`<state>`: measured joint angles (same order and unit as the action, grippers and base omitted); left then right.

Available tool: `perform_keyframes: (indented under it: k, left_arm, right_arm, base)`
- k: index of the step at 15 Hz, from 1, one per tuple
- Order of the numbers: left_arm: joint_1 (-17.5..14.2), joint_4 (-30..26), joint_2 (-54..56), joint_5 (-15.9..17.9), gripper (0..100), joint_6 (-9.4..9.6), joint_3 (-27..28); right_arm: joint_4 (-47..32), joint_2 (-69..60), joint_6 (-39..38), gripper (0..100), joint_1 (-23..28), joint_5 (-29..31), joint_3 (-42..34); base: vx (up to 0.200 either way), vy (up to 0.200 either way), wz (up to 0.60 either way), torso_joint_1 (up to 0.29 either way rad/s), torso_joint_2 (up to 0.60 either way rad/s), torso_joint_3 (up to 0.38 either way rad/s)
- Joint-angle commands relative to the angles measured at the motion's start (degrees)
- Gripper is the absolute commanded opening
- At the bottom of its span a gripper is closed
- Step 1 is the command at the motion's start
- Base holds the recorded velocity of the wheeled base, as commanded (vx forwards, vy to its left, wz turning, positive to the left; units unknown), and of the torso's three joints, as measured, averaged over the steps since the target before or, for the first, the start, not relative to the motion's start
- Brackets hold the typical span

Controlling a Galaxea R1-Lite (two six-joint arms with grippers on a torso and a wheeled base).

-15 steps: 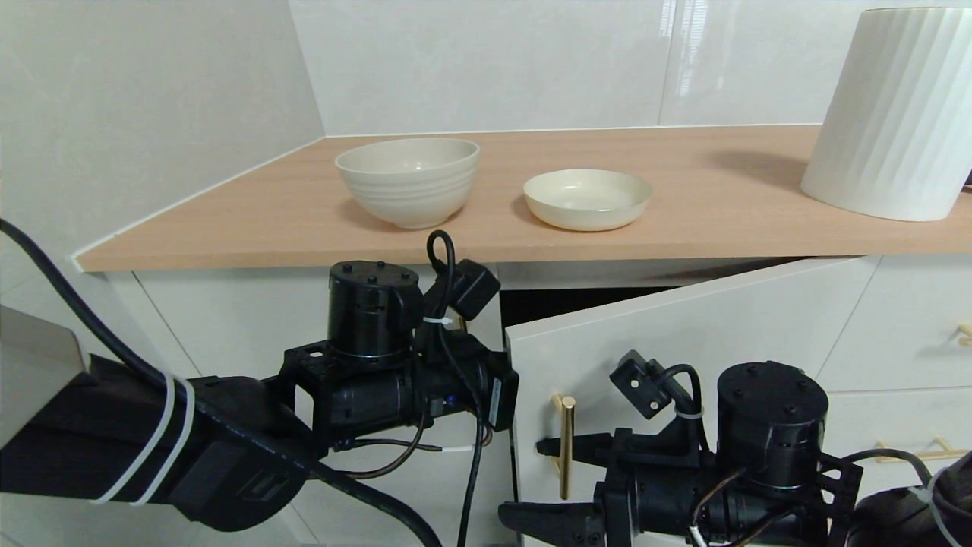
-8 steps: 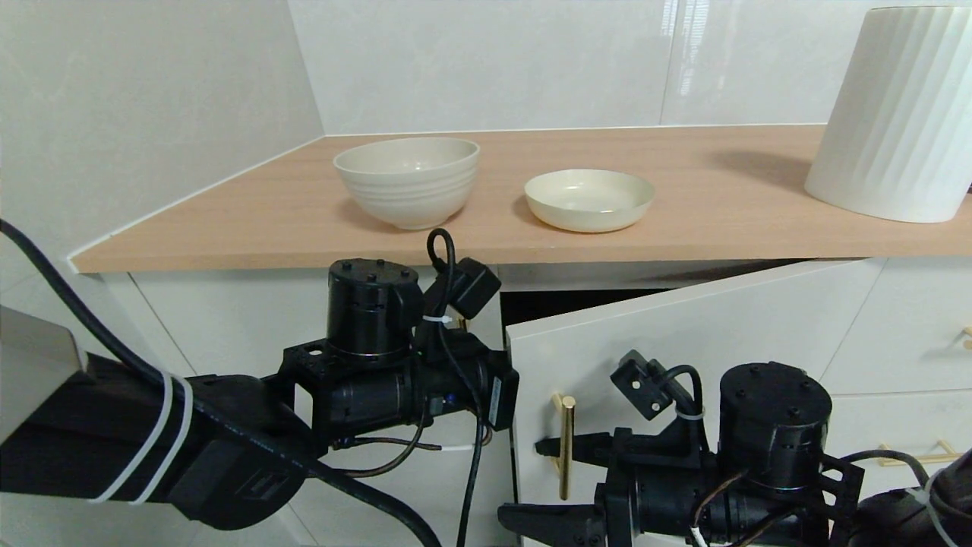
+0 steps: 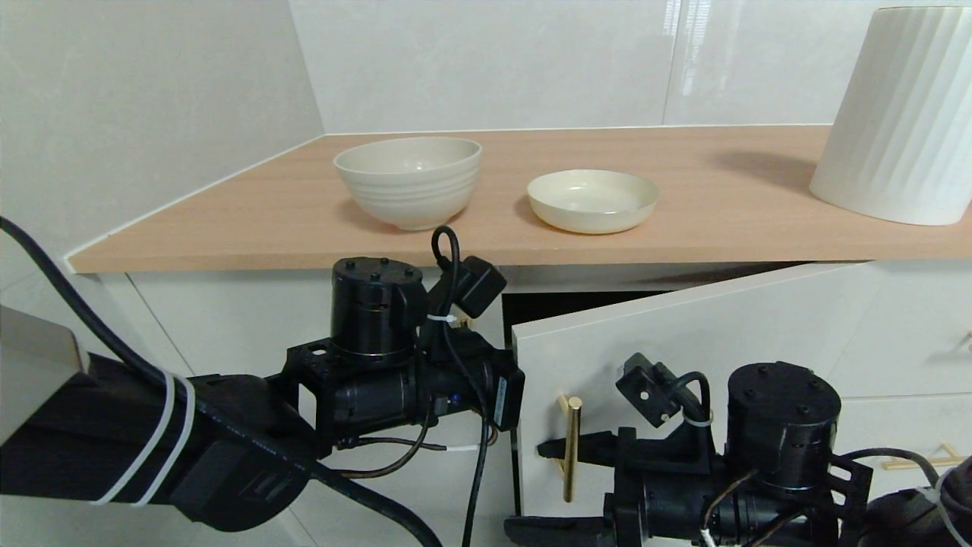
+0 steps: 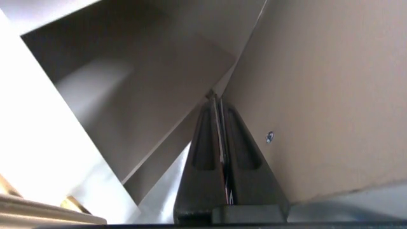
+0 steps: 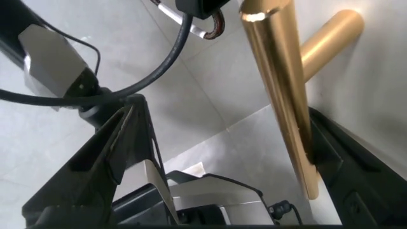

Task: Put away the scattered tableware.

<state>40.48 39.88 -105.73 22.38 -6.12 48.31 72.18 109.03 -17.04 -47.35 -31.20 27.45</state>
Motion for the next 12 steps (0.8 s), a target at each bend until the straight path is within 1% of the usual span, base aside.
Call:
perform_keyframes:
  k: [1,5,10,12]
  left_arm:
    - [2.23,-0.06,-0.09,-0.06,0,-0.03,-0.06]
    - [2.41,-0.06,0.08,-0.06,0,-0.03,-0.06]
    - [2.93,-0.06,0.26,-0.06,0,-0.03,-0.15]
    - [2.93,-0.06,0.17,-0.06,0,-0.03,-0.06]
  right_arm:
    - [0.33,-1.10,1.49,100,2.61,1.05,0.23]
    - [0.42,-1.72,2.63,100,6.13,1.14,0.32]
    - [0.42,-4.09,3.42,100,13.86,0.96,-0.56]
    - [0.42,-4.27,3.68,100,14.92,0.96,-1.79]
  base:
    - [0.000,0.000,0.00,0.000,0.00,0.000]
    - [0.000,0.000,0.00,0.000,0.00,0.000]
    - [0.000,0.000,0.00,0.000,0.00,0.000]
    - [0.000,0.000,0.00,0.000,0.00,0.000]
